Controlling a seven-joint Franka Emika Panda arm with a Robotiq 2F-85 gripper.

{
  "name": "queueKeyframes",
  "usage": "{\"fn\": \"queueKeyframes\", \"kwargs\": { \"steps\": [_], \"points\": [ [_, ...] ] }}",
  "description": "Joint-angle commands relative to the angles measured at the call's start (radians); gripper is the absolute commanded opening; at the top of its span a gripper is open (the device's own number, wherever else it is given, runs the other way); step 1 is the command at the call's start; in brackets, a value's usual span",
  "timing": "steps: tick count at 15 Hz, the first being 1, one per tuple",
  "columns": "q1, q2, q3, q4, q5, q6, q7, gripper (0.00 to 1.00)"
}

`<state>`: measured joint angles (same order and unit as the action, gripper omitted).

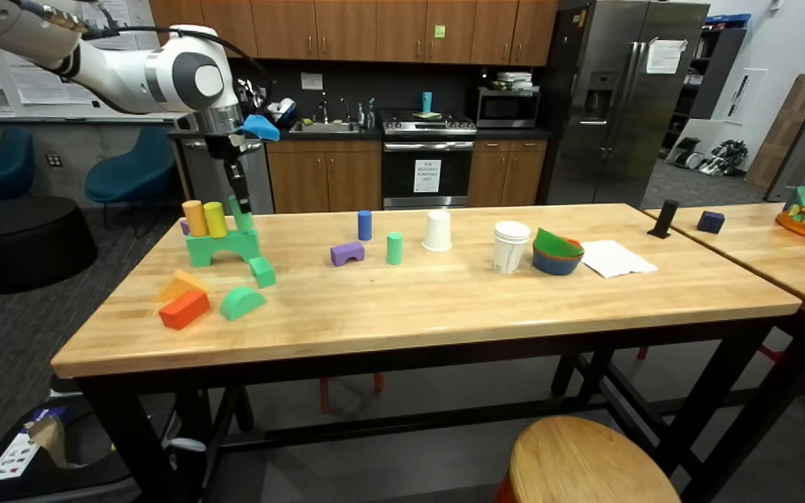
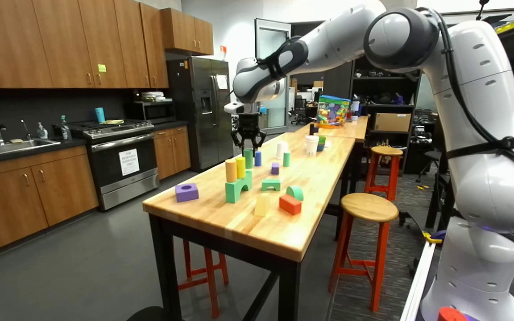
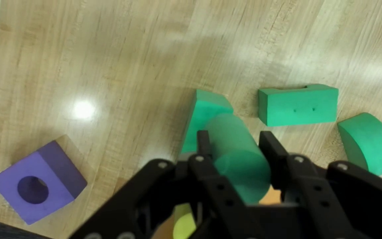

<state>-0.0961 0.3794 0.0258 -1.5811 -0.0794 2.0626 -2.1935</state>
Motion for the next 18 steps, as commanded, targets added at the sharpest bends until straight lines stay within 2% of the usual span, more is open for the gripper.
{"fn": "queueKeyframes", "kwargs": {
  "steps": [1, 10, 18],
  "points": [
    [0.001, 0.011, -0.001, 0.02, -0.014, 0.002, -0.009, 0.16],
    [-0.004, 0.023, 0.006, 0.024, 0.004, 0.041, -0.016, 0.16],
    [0.001, 0.033, 0.003, 0.036, -0.006, 0.026, -0.004, 0.16]
  ]
}}
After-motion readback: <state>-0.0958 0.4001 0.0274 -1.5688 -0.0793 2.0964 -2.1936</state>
